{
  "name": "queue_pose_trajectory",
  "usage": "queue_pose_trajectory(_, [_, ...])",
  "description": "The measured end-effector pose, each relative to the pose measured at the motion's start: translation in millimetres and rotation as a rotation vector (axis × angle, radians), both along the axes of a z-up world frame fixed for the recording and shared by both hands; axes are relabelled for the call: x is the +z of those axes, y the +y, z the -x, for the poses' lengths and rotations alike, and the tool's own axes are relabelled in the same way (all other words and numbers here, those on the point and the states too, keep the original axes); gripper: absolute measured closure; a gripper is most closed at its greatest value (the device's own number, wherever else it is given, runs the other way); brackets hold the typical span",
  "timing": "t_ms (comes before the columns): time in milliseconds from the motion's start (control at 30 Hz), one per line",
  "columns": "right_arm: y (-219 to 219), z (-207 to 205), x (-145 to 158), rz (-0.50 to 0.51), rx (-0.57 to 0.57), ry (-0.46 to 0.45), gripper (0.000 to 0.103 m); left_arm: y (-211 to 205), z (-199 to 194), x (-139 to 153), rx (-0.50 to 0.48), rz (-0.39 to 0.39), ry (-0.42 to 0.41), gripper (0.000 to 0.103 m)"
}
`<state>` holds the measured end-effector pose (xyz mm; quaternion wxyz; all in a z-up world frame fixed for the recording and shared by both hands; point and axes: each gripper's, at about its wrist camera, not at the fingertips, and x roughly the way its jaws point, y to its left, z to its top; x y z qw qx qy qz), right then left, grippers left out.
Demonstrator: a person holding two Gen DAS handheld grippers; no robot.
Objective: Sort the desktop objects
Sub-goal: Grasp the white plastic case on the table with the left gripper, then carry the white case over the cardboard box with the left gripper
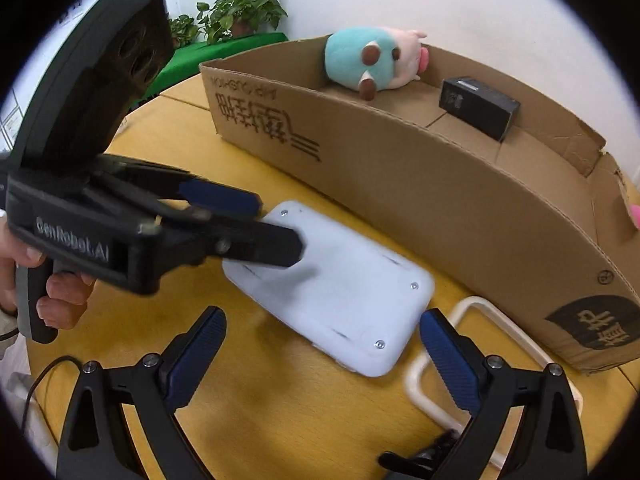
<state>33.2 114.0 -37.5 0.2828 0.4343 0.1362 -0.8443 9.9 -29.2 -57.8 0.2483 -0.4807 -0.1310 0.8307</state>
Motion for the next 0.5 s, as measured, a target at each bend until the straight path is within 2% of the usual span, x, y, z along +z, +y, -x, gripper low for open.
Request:
queue_pose_trajectory(133, [-9, -9, 7, 0.139, 0.088, -0.047, 0.005, -19, -3, 3, 0.021, 0.002, -0.031, 0.041])
queue_pose_trajectory(233, [-12, -13, 5, 0.072, 0.055, 0.002, 0.005, -32, -7, 3, 0.055, 0.011, -0.034, 0.041])
queue_pose_trajectory(333, [-15, -7, -5, 0.015, 0.028, -0.012, 0.006, -30, -9, 1, 0.042, 0.012, -0.026, 0.041])
queue_pose_trajectory(367, [-19, -5, -7, -0.005, 0.023, -0.008, 0.010, -28, -9, 0, 0.031, 0.012, -0.026, 0.042])
queue_pose_trajectory(400, [-22, -5, -9, -0.021, 0.024, -0.002, 0.024, -25, -9, 0, 0.012, 0.005, -0.031, 0.051])
queue_pose_trajectory(433, [-25, -4, -10, -0.036, 0.029, 0.001, 0.030, -21, -9, -2, -0.005, -0.003, -0.050, 0.054])
queue_pose_trajectory(500, [-29, -6, -8, -0.052, 0.024, 0.022, 0.033, -18, -10, 1, 0.007, 0.033, -0.027, 0.056])
